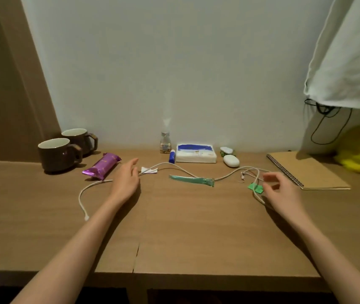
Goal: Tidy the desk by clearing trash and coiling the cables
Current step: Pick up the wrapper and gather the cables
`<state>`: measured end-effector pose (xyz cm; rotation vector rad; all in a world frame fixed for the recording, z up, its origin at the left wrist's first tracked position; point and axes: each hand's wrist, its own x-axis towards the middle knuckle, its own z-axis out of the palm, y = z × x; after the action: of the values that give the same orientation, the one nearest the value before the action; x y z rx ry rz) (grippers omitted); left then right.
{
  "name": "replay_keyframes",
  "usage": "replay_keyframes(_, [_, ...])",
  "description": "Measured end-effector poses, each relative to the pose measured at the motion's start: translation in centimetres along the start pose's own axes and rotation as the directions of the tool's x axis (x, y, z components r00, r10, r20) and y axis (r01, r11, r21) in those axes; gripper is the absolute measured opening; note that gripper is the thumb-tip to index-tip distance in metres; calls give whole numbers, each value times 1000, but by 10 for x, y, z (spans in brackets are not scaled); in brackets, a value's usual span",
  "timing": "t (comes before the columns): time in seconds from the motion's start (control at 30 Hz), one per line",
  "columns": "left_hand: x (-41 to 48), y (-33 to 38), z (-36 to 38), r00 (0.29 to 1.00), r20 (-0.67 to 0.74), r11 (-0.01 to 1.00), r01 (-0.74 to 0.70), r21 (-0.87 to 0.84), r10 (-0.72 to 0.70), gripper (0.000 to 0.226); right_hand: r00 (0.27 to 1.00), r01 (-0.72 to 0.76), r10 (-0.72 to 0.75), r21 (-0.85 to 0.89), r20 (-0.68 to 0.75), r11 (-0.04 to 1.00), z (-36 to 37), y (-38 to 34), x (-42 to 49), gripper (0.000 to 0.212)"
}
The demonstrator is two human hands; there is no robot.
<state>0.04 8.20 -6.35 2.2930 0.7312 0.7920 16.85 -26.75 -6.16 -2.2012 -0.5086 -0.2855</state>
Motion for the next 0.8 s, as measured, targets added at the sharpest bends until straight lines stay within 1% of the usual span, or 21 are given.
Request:
replay_keyframes(0.1, [13, -6, 11, 999, -42, 1000, 14, -22, -15, 36, 998, -62, 64, -66, 26, 996, 3, 10, 18, 27])
replay_keyframes(0.2, [22, -6, 17, 997, -70, 1000, 15, -7, -16, 34, 989, -118, 124, -81, 78, 990, 10, 14, 30, 29])
replay_keyframes(0.27, [27, -6, 20, 997, -81, 1000, 15, 13, -14, 33, 983, -130, 147, -140, 111, 981, 15, 16, 36, 31])
replay_keyframes(0.33, [33, -8, 22, 997, -69, 999, 29, 27, -27, 33, 975, -140, 175, -231, 138, 963, 20, 20, 40, 39])
replay_keyframes(0.37, [35, -10, 24, 998, -51, 998, 42, 37, -41, 34, 970, -142, 189, -271, 154, 952, 22, 24, 42, 47])
replay_keyframes(0.4, [37, -12, 25, 998, -31, 996, 53, 70, -51, 36, 966, -141, 197, -295, 169, 945, 25, 29, 44, 55])
replay_keyframes(0.43, [38, -14, 26, 998, -15, 991, 58, 123, -56, 38, 964, -139, 199, -302, 175, 943, 25, 31, 45, 59])
replay_keyframes(0.47, [39, -15, 27, 998, -4, 983, 59, 174, -59, 40, 964, -140, 199, -302, 175, 943, 25, 31, 44, 57])
replay_keyframes(0.53, [42, -17, 27, 998, 12, 974, 61, 216, -65, 42, 967, -138, 192, -289, 166, 947, 21, 24, 41, 47])
replay_keyframes(0.63, [46, -19, 26, 997, 36, 971, 59, 233, -69, 41, 967, -155, 200, -262, 156, 953, 19, 18, 39, 42])
replay_keyframes(0.8, [48, -14, 21, 995, 79, 976, 46, 213, -64, 43, 969, -176, 208, -222, 131, 959, 18, 18, 37, 37])
